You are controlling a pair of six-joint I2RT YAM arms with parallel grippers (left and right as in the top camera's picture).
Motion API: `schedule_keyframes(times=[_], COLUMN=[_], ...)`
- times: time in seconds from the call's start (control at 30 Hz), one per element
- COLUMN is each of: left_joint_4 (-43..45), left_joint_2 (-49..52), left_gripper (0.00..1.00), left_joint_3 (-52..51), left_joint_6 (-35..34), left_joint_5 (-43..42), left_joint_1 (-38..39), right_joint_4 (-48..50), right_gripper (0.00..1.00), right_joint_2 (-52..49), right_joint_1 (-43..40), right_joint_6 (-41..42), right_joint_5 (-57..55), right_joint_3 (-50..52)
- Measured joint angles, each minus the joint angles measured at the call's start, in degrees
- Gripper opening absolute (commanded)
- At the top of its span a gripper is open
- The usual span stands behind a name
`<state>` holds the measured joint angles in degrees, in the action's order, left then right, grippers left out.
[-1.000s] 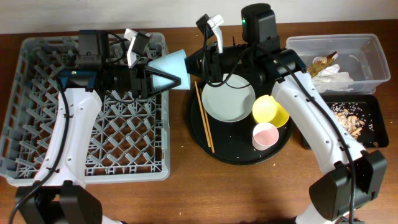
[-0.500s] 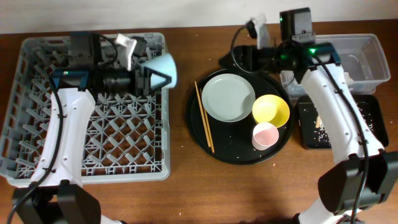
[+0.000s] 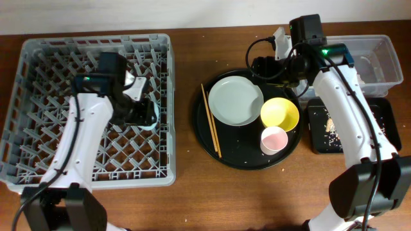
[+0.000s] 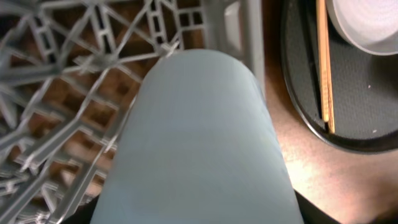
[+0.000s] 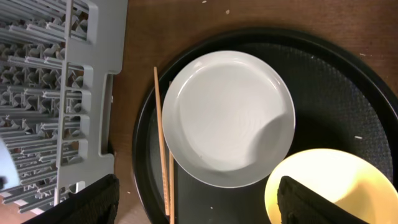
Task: Sort waste into correct bins and load items into the dishwasher rack
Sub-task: 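Place the blue cup upside down in the rack with the left gripper, then grasp the pink cup with the right gripper and lift it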
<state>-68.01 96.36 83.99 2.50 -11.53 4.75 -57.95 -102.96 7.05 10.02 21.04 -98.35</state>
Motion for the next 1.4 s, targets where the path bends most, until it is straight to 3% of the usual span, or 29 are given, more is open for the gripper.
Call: schedule_keyframes(times=[0.17, 0.23, 0.33, 0.5, 0.63, 0.77, 0.9, 1.03, 1.13, 1.3, 1.4], left_joint_4=[1.2, 1.0, 1.2, -2.7, -8.0, -4.0, -2.5, -1.4, -1.1, -0.7, -0.8], left_joint_2=[4.3, 7.3, 8.2, 8.4, 8.4, 8.4, 8.4, 8.4, 8.4, 8.4, 8.4], left_gripper=[0.5, 0.77, 0.95, 0.95, 0.95, 0.95, 0.95, 0.95, 0.95, 0.96, 0.96], left_joint_3=[-1.3, -1.4, -1.5, 2.4, 16.7, 21.6, 21.6, 21.6, 21.6, 21.6, 21.6], left_joint_6=[-1.0, -1.3, -1.8, -2.1, -2.2, -2.1, -2.1, -2.1, -2.1, -2.1, -2.1], left_joint_5=[2.7, 3.3, 3.6, 2.8, 2.5, -4.8, -7.4, -7.6, -7.7, -7.8, -9.6], left_joint_1=[1.0, 1.0, 1.0, 1.3, 1.1, 1.1, 1.1, 1.9, 3.5, 4.2, 4.0], right_joint_4=[-0.2, -0.1, -0.2, -2.4, -15.7, -25.0, -19.6, -13.1, -11.5, -10.2, -9.7], right_gripper=[0.82, 0.82, 0.82, 0.82, 0.77, 0.7, 0.6, 0.33, 0.04, 0.04, 0.04], right_joint_2=[0.0, 0.0, 0.0, 0.0, 0.0, 0.1, 0.0, -0.1, -0.1, -0.1, 0.7], right_joint_1=[0.0, 0.0, 0.0, 0.0, 0.0, 0.0, 0.0, 0.0, 0.0, 0.0, 0.0], right_joint_6=[0.0, 0.0, 0.0, -0.2, 0.4, 4.0, 5.2, 5.7, 6.0, 5.7, 2.6], right_joint_5=[-0.2, -0.2, -0.3, -0.3, -5.7, -15.1, -18.3, -19.2, -19.6, -18.5, -9.1], right_joint_3=[0.0, 0.0, 0.0, 0.0, 0.1, 2.9, 15.5, 22.6, 23.3, 23.3, 22.0])
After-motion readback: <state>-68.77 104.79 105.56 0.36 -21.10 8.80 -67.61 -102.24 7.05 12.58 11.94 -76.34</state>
